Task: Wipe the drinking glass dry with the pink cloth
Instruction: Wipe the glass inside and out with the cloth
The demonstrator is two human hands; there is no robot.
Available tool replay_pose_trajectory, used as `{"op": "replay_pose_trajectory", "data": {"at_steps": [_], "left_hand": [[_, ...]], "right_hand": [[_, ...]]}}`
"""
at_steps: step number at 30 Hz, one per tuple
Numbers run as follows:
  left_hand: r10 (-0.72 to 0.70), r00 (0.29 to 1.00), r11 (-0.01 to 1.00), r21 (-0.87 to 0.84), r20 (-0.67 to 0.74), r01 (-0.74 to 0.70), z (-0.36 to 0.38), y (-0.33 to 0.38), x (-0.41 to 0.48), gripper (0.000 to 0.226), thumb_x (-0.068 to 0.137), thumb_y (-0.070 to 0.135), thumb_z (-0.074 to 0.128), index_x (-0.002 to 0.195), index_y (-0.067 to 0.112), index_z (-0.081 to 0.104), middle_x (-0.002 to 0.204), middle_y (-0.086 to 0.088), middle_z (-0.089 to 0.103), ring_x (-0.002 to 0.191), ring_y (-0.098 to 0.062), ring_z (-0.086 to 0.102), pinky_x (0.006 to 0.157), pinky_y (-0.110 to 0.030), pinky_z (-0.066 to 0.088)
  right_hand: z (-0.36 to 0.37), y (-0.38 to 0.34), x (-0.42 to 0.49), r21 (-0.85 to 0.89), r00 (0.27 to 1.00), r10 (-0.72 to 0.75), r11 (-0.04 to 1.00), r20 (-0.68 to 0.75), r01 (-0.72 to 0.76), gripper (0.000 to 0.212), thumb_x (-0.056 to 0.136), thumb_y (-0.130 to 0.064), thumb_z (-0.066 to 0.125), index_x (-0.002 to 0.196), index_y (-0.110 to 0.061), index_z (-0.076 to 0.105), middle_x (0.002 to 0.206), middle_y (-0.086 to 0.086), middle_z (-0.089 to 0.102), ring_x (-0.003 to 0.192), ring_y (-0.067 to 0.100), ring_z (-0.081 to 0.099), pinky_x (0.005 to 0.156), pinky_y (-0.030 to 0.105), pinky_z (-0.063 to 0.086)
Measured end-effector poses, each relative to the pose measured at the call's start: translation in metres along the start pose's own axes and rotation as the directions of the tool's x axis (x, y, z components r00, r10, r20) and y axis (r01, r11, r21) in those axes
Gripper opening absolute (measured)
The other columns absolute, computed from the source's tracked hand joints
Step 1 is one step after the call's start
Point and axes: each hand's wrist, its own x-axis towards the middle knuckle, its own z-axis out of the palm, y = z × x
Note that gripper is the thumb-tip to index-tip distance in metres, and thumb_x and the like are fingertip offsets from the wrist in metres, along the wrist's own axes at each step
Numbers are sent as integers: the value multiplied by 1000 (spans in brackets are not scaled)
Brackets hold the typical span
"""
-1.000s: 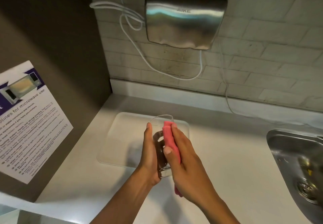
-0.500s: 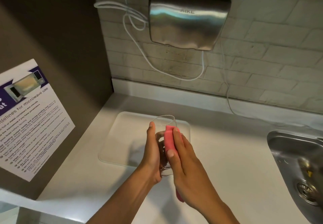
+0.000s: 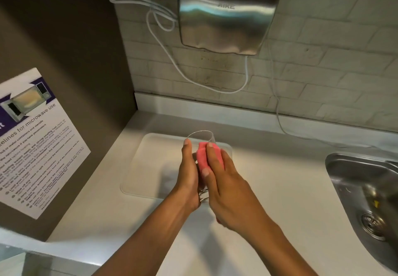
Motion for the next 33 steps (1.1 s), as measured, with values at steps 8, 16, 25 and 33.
{"op": "replay_pose_trajectory", "data": {"at_steps": [8,16,25,33], "left_hand": [[32,999,996,80,28,-34,4,3,-5,81,94,84,30,95,26,86,101,-12,86,90,-25,84,67,-37,67],[14,999,995,97,30,-17,1,-11,-8,80,89,87,36,100,24,84,105,-14,85,97,-29,83,77,-44,66],[76,997,983,169,-32,-69,-6,-12,-4,76,95,83,30,103,29,82,101,-7,86,96,-24,82,79,-40,66],[51,998,984,170,-24,-46,-4,-13,-4,82,91,86,31,99,25,84,102,-12,85,97,-29,82,79,-44,65]], "right_hand": [[-7,0,5,228,987,130,968,-96,-106,51,107,-59,15,155,-61,1,155,-29,33,122,-11,53,87,-4,36],[-3,11,12,217,983,165,965,-76,-146,54,107,-58,16,160,-52,7,164,-16,33,132,3,49,97,9,46],[12,15,-11,114,999,39,993,-9,-37,58,108,-55,18,161,-48,-5,168,-29,3,136,-31,5,106,-4,19],[4,15,-4,231,990,127,966,-54,-112,53,107,-59,17,158,-57,1,162,-22,31,131,13,58,96,32,55]]}}
